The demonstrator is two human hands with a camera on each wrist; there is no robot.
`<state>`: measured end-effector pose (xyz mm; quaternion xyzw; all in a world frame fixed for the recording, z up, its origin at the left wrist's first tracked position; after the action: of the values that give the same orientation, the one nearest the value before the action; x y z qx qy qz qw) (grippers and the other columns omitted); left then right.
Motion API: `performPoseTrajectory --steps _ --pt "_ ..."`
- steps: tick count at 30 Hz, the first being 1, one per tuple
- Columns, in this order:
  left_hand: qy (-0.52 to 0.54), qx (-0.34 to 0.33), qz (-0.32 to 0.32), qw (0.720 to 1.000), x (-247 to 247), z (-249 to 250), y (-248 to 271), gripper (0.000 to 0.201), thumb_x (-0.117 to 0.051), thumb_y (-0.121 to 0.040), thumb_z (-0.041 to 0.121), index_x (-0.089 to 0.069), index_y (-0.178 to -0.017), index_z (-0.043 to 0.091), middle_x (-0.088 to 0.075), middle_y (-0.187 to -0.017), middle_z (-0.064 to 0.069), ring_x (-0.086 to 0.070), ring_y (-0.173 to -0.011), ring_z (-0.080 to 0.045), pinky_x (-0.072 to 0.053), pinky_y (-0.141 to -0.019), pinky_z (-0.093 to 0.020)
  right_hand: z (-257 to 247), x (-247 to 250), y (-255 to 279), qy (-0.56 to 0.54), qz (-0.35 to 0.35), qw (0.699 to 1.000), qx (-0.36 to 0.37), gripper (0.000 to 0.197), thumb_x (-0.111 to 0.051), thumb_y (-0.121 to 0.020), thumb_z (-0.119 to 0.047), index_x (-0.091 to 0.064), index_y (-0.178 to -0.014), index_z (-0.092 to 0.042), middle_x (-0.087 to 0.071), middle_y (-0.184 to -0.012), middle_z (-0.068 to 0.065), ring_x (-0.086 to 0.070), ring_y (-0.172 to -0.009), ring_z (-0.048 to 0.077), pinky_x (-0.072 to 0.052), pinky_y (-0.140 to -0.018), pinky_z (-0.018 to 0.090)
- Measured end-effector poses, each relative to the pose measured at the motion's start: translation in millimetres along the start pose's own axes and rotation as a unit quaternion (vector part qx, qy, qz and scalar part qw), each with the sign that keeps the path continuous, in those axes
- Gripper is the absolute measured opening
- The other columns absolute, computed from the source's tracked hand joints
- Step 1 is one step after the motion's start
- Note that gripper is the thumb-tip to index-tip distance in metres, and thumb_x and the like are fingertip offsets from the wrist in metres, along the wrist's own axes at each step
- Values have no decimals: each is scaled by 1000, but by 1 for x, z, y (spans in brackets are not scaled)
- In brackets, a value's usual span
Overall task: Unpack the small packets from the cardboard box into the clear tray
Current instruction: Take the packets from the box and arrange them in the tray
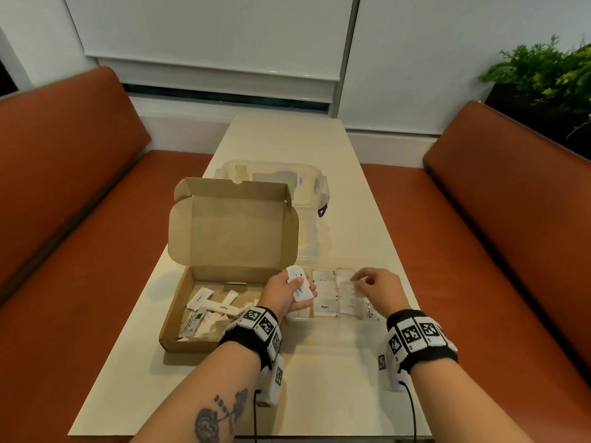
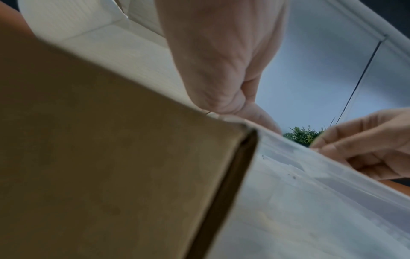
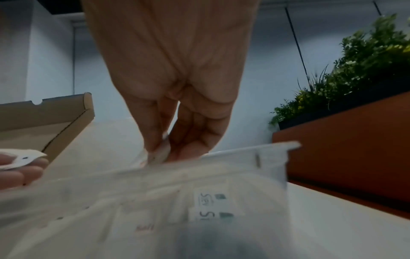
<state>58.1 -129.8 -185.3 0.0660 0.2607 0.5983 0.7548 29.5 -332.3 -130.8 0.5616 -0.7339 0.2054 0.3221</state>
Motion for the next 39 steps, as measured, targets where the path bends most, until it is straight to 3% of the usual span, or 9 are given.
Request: performPoseTrajectory --steps 5,11,16,20,26,35,39 --pt "4 -3 3 1000 0 2 0 15 -43 -100 5 -58 -97 7 -66 -92 -17 -67 -80 -24 -58 -54 -25 9 -9 1 86 -23 996 -16 16 -68 -80 -11 -62 -69 -20 -69 -77 2 -62 -72 17 -47 -63 24" --pt "3 -3 4 1000 0 2 1 14 -42 -100 4 -56 -102 4 -64 -96 -19 -66 -80 -24 -58 -54 -24 6 -26 6 126 -73 989 29 26 -65 -76 1 -53 -62 -18 -59 -70 -1 -53 -68 14 -46 -65 24" --pt "7 4 5 1000 0 1 0 15 -42 -100 5 -57 -100 5 -66 -94 -17 -67 -80 -24 -58 -53 -24 -1 -28 4 220 -75 970 73 29 -63 -79 -5 -47 -63 -23 -56 -76 -3 -50 -74 13 -36 -65 21" --pt "-3 5 1 1000 -1 1 1 15 -42 -100 4 -57 -100 6 -66 -91 -16 -67 -80 -24 -57 -52 -24 1 -29 2 239 -74 965 72 25 -63 -79 -4 -48 -66 -20 -54 -78 -2 -48 -75 14 -38 -66 22" --pt "-8 2 -4 1000 -2 3 2 15 -41 -100 3 -55 -102 4 -64 -93 -17 -66 -80 -25 -56 -51 -24 7 -34 3 244 -84 964 66 39 -57 -77 2 -36 -58 -24 -52 -77 1 -48 -73 17 -40 -66 24" --pt "-45 5 -16 999 -4 3 4 15 -42 -100 5 -54 -110 4 -64 -95 -17 -67 -81 -25 -57 -58 -25 8 -37 2 255 -67 963 53 38 -52 -79 3 -33 -58 -23 -46 -67 -4 -45 -71 17 -32 -61 22" --pt "-43 5 -18 999 -5 4 5 14 -44 -99 5 -55 -108 4 -65 -94 -17 -67 -77 -24 -55 -54 -24 8 -36 3 241 -64 967 50 36 -52 -78 3 -35 -58 -22 -47 -70 -2 -46 -71 18 -33 -62 22"
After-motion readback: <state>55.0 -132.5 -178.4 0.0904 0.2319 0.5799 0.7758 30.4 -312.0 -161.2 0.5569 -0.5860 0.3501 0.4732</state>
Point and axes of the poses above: each hand's wrist, its own y-axis away from the middle knuckle, its own x-axis out of the back of the hand, z = x × y, the point moved 9 cm from there along -y, towards the middle knuckle
